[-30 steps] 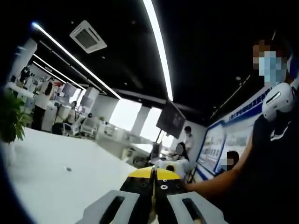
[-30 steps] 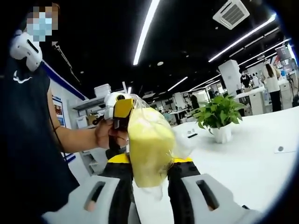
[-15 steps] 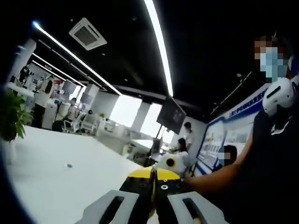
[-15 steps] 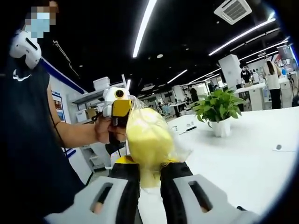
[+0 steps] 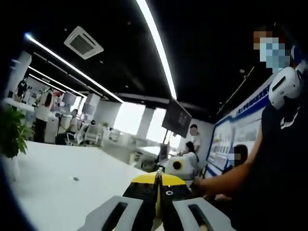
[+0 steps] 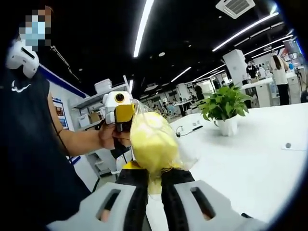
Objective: Compare the silicone blocks by pressing each to a similar depth, holding the contact briefly, and releasing to observe deformation and rebound differences across the visible hardness samples.
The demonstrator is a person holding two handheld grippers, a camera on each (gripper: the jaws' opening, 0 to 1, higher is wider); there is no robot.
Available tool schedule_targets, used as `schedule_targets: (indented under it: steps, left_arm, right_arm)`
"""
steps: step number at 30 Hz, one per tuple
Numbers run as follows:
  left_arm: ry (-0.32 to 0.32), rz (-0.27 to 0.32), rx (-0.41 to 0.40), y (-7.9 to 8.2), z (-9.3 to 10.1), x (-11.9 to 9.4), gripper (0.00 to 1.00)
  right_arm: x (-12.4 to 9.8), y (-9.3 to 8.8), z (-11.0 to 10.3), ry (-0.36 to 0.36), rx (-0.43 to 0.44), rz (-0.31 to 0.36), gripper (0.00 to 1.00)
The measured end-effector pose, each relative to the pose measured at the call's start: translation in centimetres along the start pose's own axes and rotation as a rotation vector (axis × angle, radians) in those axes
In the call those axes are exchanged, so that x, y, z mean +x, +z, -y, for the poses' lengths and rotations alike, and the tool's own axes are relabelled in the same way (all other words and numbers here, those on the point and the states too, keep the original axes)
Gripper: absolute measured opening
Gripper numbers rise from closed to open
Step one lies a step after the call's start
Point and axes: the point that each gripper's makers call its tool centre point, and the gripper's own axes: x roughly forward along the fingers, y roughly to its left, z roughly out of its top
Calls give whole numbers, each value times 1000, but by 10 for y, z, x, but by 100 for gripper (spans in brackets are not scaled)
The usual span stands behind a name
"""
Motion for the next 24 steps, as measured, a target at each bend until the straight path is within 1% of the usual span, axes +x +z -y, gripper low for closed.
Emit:
schedule_targets:
  steps: [4, 11, 13, 15, 18, 24]
  left_arm:
    - [1, 5, -10, -1, 0, -1, 0]
    - [-9, 15, 6, 0, 2, -2, 0]
    - [-11, 17, 35, 0, 3, -2, 0]
    - [-9, 19, 98, 0, 3, -2, 0]
    - [-8, 16, 87, -1, 3, -3, 0]
    - [-17, 40, 69, 1, 6, -4, 0]
  right_arm:
    - [1, -2, -1, 1, 21, -5, 4]
    - [0, -2, -6, 10, 45, -15, 4]
    - [0, -2, -6, 11, 57, -16, 3]
    - [1, -2, -7, 11, 66, -17, 3]
    - [1, -3, -8, 11, 72, -21, 3]
    - [1, -1, -12, 19, 78, -18, 3]
